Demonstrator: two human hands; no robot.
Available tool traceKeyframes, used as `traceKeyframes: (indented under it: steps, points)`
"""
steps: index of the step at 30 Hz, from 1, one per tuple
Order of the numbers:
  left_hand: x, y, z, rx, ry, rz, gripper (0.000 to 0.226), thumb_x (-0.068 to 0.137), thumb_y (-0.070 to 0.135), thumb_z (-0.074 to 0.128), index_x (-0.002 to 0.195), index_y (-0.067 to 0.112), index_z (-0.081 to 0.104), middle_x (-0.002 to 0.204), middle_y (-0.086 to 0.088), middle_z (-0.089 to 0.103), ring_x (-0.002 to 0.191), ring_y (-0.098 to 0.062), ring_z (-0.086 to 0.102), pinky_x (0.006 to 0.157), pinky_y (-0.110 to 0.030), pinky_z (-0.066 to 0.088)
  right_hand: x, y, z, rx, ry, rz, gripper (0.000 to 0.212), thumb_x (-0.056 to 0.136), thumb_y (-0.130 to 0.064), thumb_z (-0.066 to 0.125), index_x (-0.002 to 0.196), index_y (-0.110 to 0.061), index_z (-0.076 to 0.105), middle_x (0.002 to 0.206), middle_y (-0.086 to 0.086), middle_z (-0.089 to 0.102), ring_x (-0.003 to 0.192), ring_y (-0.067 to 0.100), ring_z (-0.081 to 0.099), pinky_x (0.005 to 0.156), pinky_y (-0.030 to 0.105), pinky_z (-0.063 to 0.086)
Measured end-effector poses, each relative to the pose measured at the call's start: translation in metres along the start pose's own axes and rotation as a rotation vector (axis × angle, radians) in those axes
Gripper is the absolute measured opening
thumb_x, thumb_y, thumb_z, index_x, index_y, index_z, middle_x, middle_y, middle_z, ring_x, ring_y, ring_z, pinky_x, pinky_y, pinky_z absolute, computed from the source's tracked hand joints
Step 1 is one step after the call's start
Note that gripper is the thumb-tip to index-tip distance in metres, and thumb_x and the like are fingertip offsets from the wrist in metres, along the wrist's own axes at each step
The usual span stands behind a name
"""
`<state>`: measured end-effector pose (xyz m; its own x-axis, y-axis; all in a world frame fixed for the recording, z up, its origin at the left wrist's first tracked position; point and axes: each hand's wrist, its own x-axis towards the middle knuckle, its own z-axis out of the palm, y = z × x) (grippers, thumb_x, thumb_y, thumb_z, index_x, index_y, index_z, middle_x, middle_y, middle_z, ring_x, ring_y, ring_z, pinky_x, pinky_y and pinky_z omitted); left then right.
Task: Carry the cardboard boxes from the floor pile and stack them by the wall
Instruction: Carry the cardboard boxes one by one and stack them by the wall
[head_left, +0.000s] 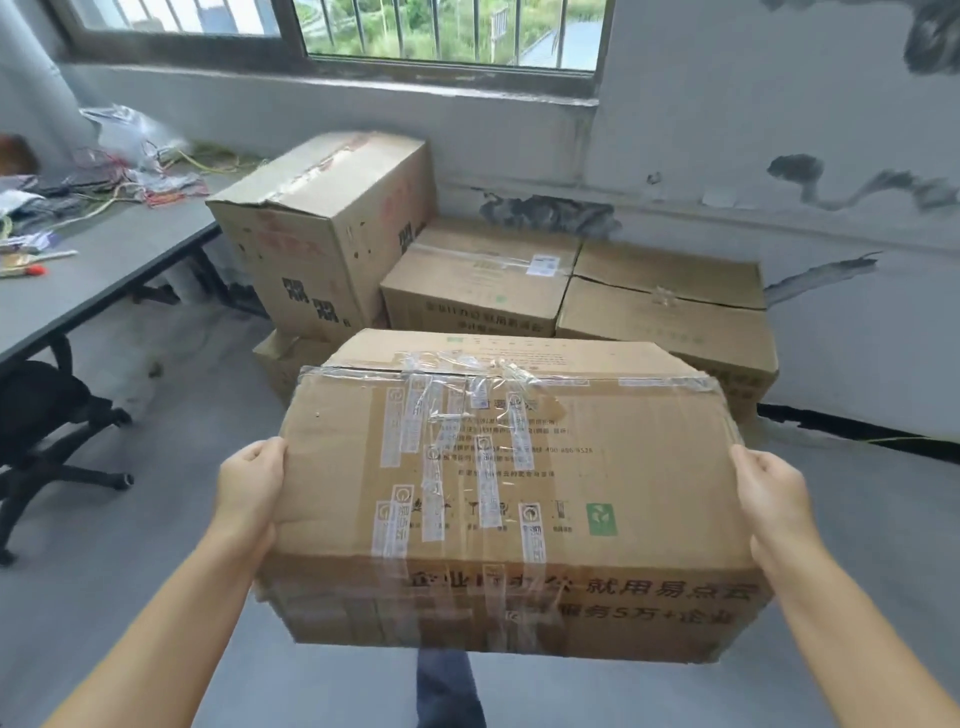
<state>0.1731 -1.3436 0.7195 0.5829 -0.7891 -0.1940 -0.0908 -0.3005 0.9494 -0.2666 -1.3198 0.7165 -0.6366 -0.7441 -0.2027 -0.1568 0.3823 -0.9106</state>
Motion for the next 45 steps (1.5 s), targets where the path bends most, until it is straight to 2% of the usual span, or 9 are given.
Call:
traceKeyframes:
  steps: [4,11,16,23,28,37,40,42,45]
  points:
    - [0.109,0.054,0.049,0.000,-0.035,0.052,0.007,0.089,0.010,0.047,0.082,0.012,0.048,0.072,-0.005,0.034,0.062,-0.015,0.027,0.053,-0.031,0.020,0.057,-0.047,0.063,0.067,0.059,0.026,0.037,0.099,-0.022,0.046,0.105,0.013,0.057,0.078,0.021,0.049,0.075,0.023,0.041,0.071,0.033,0.032]
    - [0.266,0.153,0.145,0.023,-0.164,0.144,0.006,0.086,0.014,0.050,0.080,0.014,0.052,0.075,-0.007,0.037,0.072,-0.017,0.031,0.059,-0.031,0.023,0.161,-0.127,0.145,0.162,0.219,0.023,0.018,0.096,-0.022,0.050,0.088,-0.007,0.057,0.063,0.002,0.034,0.058,0.015,0.029,0.057,0.028,0.025]
    - [0.359,0.202,0.221,-0.021,-0.183,0.157,0.025,0.087,0.013,0.049,0.063,0.017,0.044,0.074,-0.008,0.036,0.074,-0.019,0.031,0.057,-0.031,0.021,0.258,-0.186,0.204,0.188,0.236,-0.016,0.022,0.096,-0.022,0.050,0.099,-0.003,0.062,0.063,0.002,0.037,0.060,0.017,0.033,0.056,0.026,0.026]
    - [0.470,0.242,0.295,-0.011,-0.137,0.157,0.008,0.075,0.022,0.048,0.073,0.015,0.051,0.075,-0.009,0.038,0.072,-0.018,0.032,0.063,-0.032,0.025,0.361,-0.248,0.285,0.168,0.289,-0.074,0.023,0.096,-0.021,0.049,0.102,-0.003,0.063,0.088,0.007,0.053,0.081,0.019,0.045,0.071,0.029,0.033]
    - [0.529,0.262,0.332,0.065,-0.135,0.211,0.020,0.066,0.026,0.042,0.054,0.020,0.028,0.057,-0.001,0.022,0.057,-0.016,0.019,0.052,-0.034,0.013,0.396,-0.260,0.338,0.154,0.338,-0.065,0.020,0.097,-0.022,0.048,0.092,-0.006,0.058,0.065,-0.002,0.044,0.067,0.017,0.040,0.061,0.029,0.032]
    - [0.604,0.231,0.375,0.348,-0.163,0.238,0.034,0.085,0.012,0.042,0.055,0.013,0.028,0.054,-0.005,0.025,0.056,-0.024,0.023,0.055,-0.037,0.019,0.412,-0.217,0.403,0.083,0.480,0.053,0.027,0.094,-0.020,0.050,0.102,0.004,0.061,0.074,0.003,0.050,0.058,0.012,0.040,0.046,0.012,0.034]
    - [0.608,0.213,0.369,0.494,-0.263,0.226,0.017,0.089,0.010,0.042,0.074,0.007,0.051,0.072,-0.012,0.049,0.077,-0.034,0.048,0.064,-0.035,0.030,0.410,-0.203,0.415,0.004,0.452,0.095,0.026,0.093,-0.023,0.049,0.105,-0.003,0.062,0.082,0.001,0.055,0.066,0.014,0.045,0.060,0.027,0.035]
    - [0.605,0.204,0.366,0.560,-0.348,0.234,0.026,0.090,0.009,0.042,0.110,0.003,0.057,0.109,-0.019,0.057,0.106,-0.034,0.052,0.082,-0.035,0.039,0.412,-0.197,0.419,-0.015,0.435,0.094,0.026,0.093,-0.024,0.049,0.105,-0.004,0.062,0.083,0.000,0.055,0.068,0.014,0.047,0.062,0.029,0.034]
    - [0.595,0.197,0.372,0.728,-0.489,0.278,0.052,0.095,0.012,0.042,0.144,0.001,0.032,0.152,-0.022,0.023,0.140,-0.034,0.025,0.112,-0.037,0.021,0.415,-0.191,0.416,-0.096,0.371,0.094,0.028,0.095,-0.026,0.051,0.107,-0.004,0.063,0.098,0.007,0.059,0.084,0.019,0.051,0.075,0.030,0.038]
